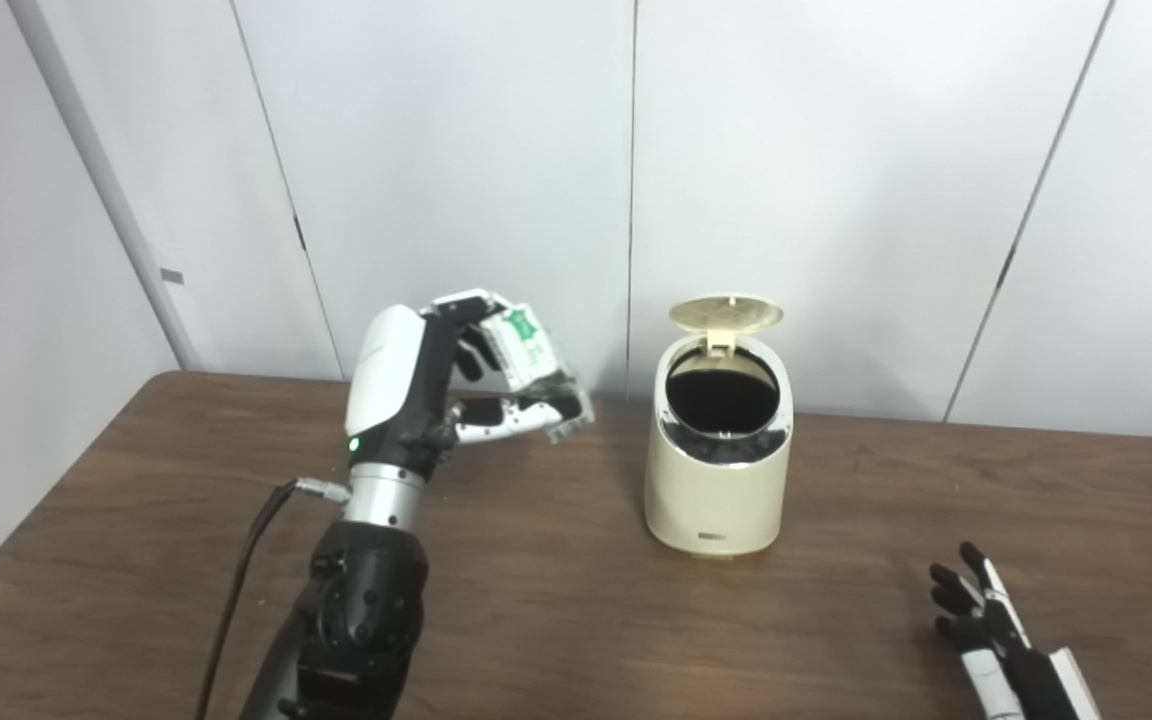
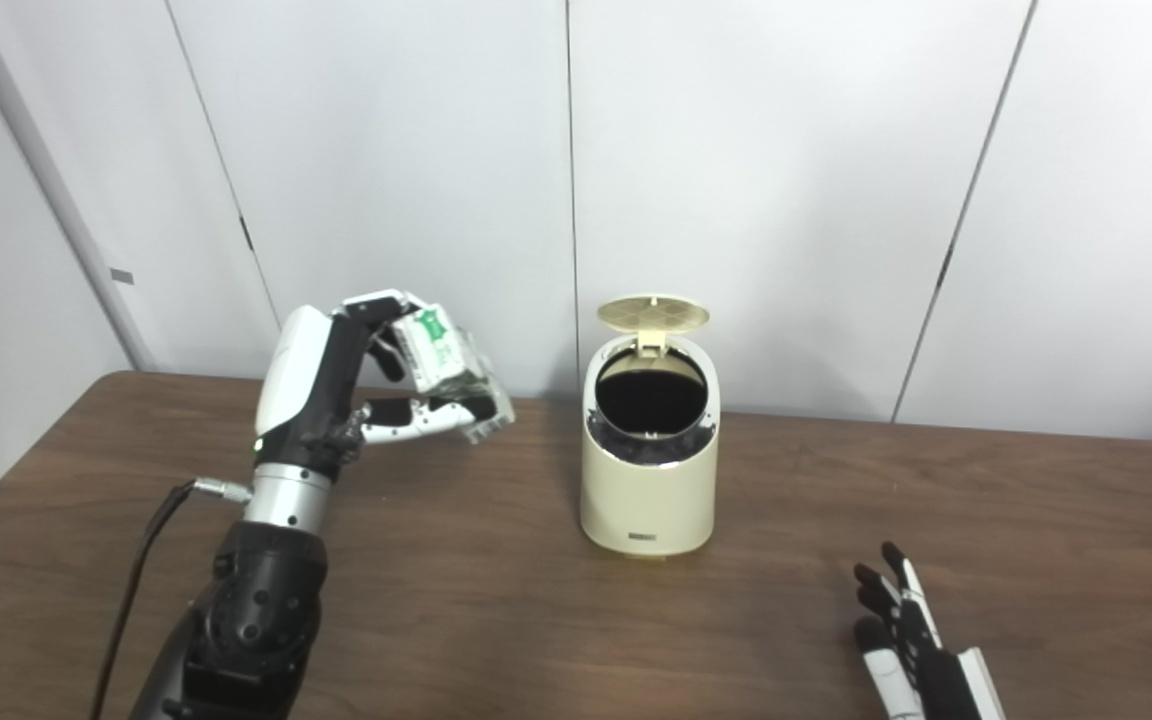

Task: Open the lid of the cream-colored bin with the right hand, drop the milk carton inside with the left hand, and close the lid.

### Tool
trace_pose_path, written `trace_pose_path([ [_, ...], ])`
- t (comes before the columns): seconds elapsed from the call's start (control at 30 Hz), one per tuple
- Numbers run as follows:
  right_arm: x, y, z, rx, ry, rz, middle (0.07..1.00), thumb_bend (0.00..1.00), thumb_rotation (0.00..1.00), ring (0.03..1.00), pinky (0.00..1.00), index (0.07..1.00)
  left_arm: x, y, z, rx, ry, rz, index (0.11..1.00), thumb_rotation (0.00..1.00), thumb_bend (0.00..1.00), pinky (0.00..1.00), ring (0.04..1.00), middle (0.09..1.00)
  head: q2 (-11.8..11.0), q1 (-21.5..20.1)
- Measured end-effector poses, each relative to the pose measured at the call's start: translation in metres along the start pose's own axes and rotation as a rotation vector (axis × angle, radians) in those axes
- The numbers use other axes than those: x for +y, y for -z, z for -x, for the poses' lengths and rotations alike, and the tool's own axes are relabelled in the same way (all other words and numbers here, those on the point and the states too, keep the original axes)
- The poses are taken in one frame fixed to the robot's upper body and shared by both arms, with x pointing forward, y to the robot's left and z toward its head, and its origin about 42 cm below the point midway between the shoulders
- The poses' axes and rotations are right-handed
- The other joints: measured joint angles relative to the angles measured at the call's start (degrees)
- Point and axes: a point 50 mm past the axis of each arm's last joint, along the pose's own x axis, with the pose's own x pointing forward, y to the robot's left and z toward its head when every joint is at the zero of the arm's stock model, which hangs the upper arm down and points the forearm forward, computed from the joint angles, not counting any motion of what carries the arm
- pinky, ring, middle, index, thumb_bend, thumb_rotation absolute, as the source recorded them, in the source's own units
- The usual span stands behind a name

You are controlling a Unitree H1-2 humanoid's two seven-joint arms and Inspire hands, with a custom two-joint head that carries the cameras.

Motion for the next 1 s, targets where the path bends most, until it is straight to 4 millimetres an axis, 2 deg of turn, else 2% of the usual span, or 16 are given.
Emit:
trace_pose_path([
  [0.3,0.007,-0.006,0.001,0.005,0.002,0.019,0.909,0.58,1.00,0.890,0.83,1.000,-0.025,-0.019,0.000,-0.045,0.033,0.058,0.481,0.00,0.47,0.32,0.424,0.536,0.3,-1.8],
  [0.57,0.015,-0.010,0.001,0.011,0.019,0.022,0.908,0.58,1.00,0.888,0.83,1.000,-0.044,-0.023,-0.011,-0.065,0.054,0.071,0.489,0.00,0.47,0.33,0.413,0.526,0.0,-3.3],
  [0.83,0.018,-0.011,0.002,0.009,0.012,0.035,0.911,0.59,1.00,0.903,0.87,1.000,-0.068,-0.010,-0.018,-0.097,0.062,0.064,0.496,0.00,0.47,0.31,0.403,0.541,-0.3,-4.0],
  [1.0,0.018,-0.011,0.002,0.009,0.014,0.039,0.909,0.57,1.00,0.894,0.87,1.000,-0.078,-0.004,-0.025,-0.096,0.065,0.055,0.494,0.00,0.47,0.34,0.399,0.538,-0.4,-4.1],
])
